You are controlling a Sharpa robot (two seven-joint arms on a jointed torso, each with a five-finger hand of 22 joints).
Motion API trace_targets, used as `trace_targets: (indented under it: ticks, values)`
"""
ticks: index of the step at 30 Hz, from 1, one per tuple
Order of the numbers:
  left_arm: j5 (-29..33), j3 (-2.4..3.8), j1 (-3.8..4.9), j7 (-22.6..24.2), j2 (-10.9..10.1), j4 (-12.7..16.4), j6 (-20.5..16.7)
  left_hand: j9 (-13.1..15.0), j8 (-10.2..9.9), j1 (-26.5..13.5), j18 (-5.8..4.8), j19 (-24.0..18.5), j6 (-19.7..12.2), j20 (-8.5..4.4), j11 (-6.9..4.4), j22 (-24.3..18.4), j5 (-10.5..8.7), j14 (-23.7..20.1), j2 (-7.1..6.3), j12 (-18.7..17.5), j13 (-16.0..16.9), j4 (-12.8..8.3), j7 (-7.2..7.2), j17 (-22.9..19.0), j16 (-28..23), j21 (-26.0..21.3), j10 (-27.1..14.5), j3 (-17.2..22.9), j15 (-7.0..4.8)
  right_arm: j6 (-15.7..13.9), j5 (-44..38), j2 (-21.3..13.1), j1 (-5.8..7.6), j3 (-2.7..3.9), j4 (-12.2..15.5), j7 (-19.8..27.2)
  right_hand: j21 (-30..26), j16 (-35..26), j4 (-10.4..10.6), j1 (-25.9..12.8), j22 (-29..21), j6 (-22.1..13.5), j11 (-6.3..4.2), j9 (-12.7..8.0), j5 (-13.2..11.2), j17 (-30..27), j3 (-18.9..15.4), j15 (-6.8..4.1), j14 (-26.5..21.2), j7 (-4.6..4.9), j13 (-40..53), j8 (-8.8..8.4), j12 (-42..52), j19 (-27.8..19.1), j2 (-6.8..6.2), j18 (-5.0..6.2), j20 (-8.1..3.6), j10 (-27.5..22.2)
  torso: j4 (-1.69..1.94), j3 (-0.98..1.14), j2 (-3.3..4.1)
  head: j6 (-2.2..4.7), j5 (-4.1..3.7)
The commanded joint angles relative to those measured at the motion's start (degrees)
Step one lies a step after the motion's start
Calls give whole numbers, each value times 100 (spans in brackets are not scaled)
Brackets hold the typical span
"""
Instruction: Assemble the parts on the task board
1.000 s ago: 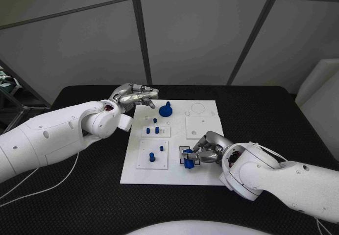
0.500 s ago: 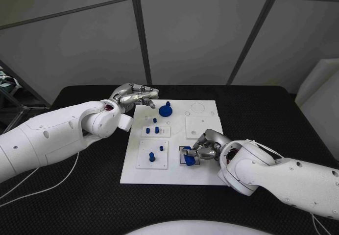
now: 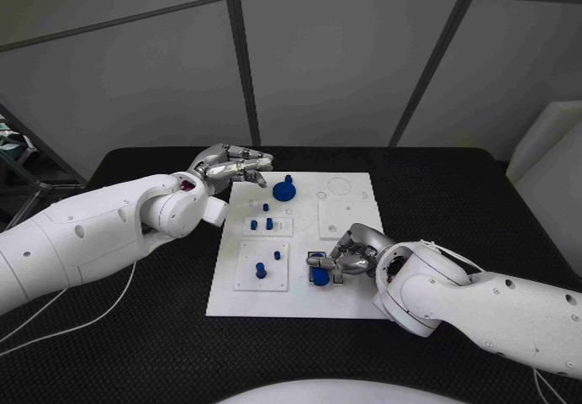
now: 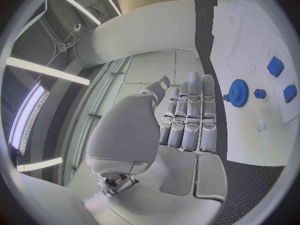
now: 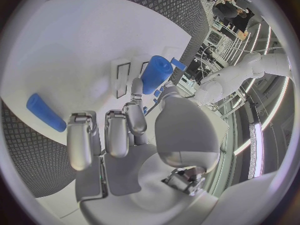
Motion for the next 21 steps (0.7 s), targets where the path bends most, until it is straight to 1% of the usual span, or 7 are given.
trace_targets:
  ticks: [1,4,6,15,19,20,21]
  values:
    - [18,4,9,7,9,0,75,-6,-39,-23,-83,41,-48,6,13,-8,-21,-17,-33,-16,4,-4,2,-2,-20,-39,-37,-43,21,59,-142,18,2,-2,5,-290,-28,-31,-7,-263,1438,-7,-25,56,-595,651,-79,-10,412,34,-12,-40,-28,562,-166,-58,-30,-18,-4,0,3,6,0]
    - [17,4,9,-7,11,-2,82,-8,-38,-23,-84,40,-54,8,15,-14,-21,-25,-31,-16,4,-1,3,-3,-27,-49,-42,-47,24,37,-170,30,2,-2,-4,-281,-34,-37,-1,-449,1434,-17,-21,100,-915,646,-168,-8,411,38,-22,-54,-40,560,-260,-56,-27,-25,-3,1,2,7,-3]
    - [17,4,9,-15,11,-1,87,-9,-37,-12,-84,40,-56,9,14,-17,-20,-29,-23,-16,4,-5,3,-4,-31,-55,-44,-43,24,24,-198,38,2,-2,-10,-279,-36,-42,1,-536,1433,-21,-19,122,-1007,641,-214,-6,410,40,-28,-60,-47,559,-304,-56,-25,-29,-2,1,3,12,-5]
    - [17,3,9,-28,10,-4,93,-9,-36,-10,-84,40,-57,9,14,-18,-21,-30,-23,-15,4,-5,3,-4,-32,-56,-45,-44,24,-59,-388,21,1,-2,2,-255,-40,-43,-1,-559,1431,-22,-19,134,-1025,642,-228,-6,410,40,-31,-63,-51,558,-316,-55,-24,-30,0,4,3,6,-4]
    - [17,2,9,-29,10,-4,96,-9,-36,-10,-84,40,-57,9,14,-18,-21,-30,-23,-15,4,-5,3,-4,-32,-56,-45,-44,24,-103,-540,-33,1,-2,58,-232,-30,-38,-10,-368,1438,-7,-22,178,-1005,650,-131,-7,413,35,-17,-64,-34,562,-243,-58,-24,-21,-6,6,1,10,-1]
    - [17,2,9,-29,9,-4,97,-9,-36,-10,-84,40,-57,9,14,-18,-21,-30,-23,-15,4,-5,3,-4,-32,-56,-45,-44,24,-102,-572,-50,0,-2,77,-228,-28,-34,-14,-222,1439,-2,-26,197,-994,655,-67,-7,414,33,-13,-65,-28,563,-182,-58,-24,-18,-5,5,2,10,-4]
    - [17,2,9,-30,9,-4,97,-9,-36,-10,-84,40,-57,9,14,-18,-21,-30,-23,-15,4,-5,3,-4,-32,-56,-45,-44,24,-96,-604,-70,0,-2,97,-222,-21,-32,-37,10,1444,4,-26,220,-890,659,36,-10,416,26,-8,-68,-22,566,-67,-60,-25,-14,-6,6,3,10,-5]
